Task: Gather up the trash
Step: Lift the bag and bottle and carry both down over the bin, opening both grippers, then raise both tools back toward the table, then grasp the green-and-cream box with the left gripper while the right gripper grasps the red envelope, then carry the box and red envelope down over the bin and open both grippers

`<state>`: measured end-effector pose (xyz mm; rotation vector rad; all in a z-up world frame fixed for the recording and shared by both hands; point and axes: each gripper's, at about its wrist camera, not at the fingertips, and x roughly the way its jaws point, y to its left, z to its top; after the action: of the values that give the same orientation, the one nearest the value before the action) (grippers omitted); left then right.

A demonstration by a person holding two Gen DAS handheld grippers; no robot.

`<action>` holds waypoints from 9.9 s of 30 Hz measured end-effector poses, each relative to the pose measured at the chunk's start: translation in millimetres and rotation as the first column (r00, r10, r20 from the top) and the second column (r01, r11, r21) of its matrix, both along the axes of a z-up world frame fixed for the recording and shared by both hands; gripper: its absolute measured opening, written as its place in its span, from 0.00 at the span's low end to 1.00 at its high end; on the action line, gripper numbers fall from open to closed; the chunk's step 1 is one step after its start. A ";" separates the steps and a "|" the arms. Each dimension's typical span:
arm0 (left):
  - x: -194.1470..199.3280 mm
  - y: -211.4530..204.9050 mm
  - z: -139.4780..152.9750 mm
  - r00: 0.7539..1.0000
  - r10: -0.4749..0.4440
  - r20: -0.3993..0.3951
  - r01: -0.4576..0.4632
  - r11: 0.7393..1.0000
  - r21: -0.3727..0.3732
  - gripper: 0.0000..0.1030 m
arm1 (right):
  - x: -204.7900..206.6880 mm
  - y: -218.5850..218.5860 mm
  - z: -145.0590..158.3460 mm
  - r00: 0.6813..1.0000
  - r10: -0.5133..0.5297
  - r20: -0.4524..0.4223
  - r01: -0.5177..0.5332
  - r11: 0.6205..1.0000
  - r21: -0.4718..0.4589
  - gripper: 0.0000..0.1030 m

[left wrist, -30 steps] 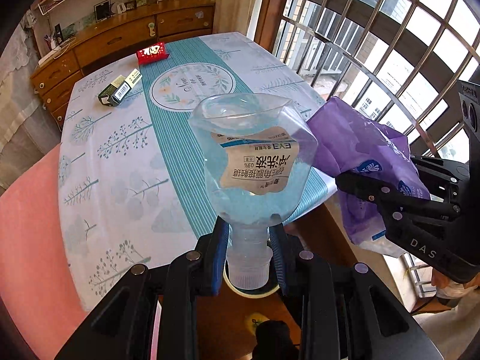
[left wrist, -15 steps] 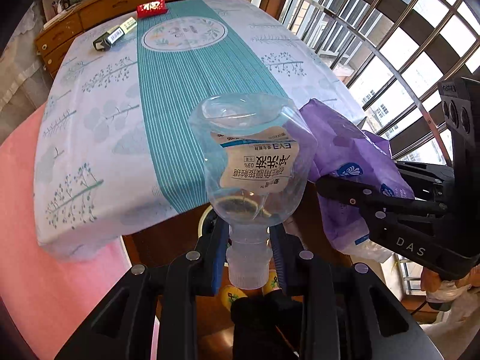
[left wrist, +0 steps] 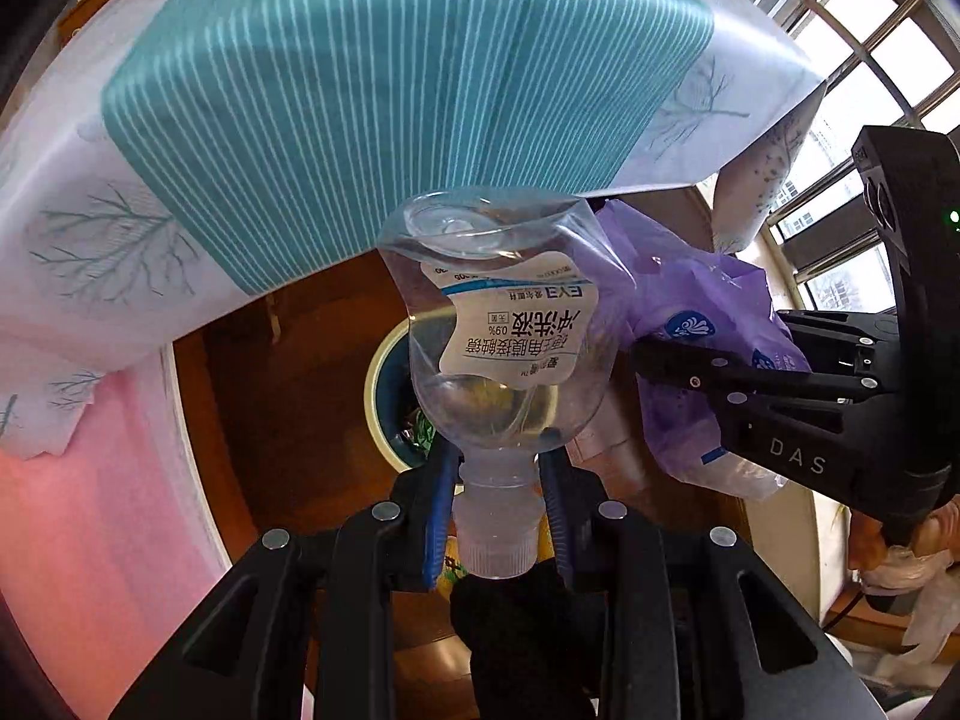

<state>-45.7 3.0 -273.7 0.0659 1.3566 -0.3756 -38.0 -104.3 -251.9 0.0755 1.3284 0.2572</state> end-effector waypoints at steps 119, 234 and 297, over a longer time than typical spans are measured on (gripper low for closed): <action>212.6 112.9 376.3 0.853 0.180 0.490 -0.164 0.984 -0.076 0.98 | 185.5 49.7 339.2 0.890 0.043 0.454 -0.070 0.997 0.043 0.65; 233.2 129.5 279.5 0.891 0.325 0.318 -0.287 0.944 -0.161 0.22 | 249.7 59.9 312.6 0.935 0.101 0.340 -0.184 0.958 0.222 0.00; 28.6 43.1 -158.8 0.974 0.159 0.164 -0.131 0.977 -0.170 0.89 | 18.0 -11.1 -173.7 0.986 -0.114 0.122 0.112 0.993 0.025 0.49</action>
<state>-17.1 46.0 -432.5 -0.1290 1.1443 -0.3440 -19.9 -115.4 -425.6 0.1476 1.1944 0.1750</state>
